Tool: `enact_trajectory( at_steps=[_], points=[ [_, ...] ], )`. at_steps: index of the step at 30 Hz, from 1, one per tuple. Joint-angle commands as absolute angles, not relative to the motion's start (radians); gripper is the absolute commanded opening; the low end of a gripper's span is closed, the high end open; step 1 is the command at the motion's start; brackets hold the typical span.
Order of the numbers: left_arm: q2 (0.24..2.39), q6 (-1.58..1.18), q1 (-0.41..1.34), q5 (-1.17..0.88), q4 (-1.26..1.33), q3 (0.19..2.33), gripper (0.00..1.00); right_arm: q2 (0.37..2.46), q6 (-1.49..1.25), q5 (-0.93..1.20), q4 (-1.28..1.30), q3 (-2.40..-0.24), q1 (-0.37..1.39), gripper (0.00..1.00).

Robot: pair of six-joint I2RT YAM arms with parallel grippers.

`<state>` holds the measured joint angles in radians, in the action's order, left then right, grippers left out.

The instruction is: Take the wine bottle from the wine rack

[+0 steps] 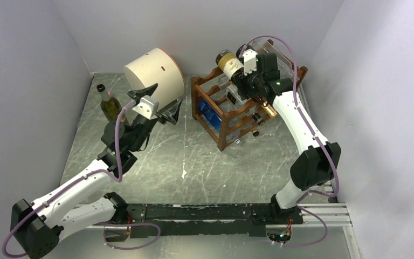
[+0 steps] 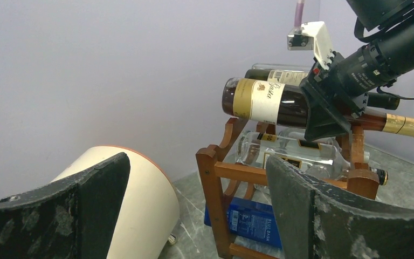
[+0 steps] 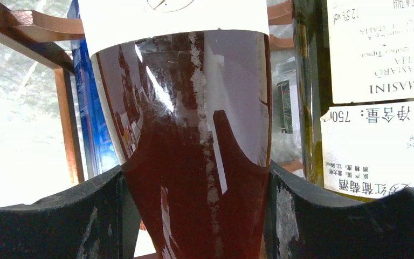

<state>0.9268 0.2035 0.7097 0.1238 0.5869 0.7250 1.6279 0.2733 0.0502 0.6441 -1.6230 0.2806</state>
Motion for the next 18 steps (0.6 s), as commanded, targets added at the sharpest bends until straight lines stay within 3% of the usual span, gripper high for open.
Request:
enact_trajectory(
  at_steps=[1, 18],
  points=[
    [0.93, 0.213, 0.718, 0.129, 0.609, 0.739, 0.99, 1.521, 0.193, 0.159, 0.426, -1.626, 0.29, 0.0],
    [0.942, 0.209, 0.718, 0.125, 0.606, 0.741, 0.99, 1.501, 0.041, 0.225, 0.401, -1.699, 0.292, 0.0]
  ],
)
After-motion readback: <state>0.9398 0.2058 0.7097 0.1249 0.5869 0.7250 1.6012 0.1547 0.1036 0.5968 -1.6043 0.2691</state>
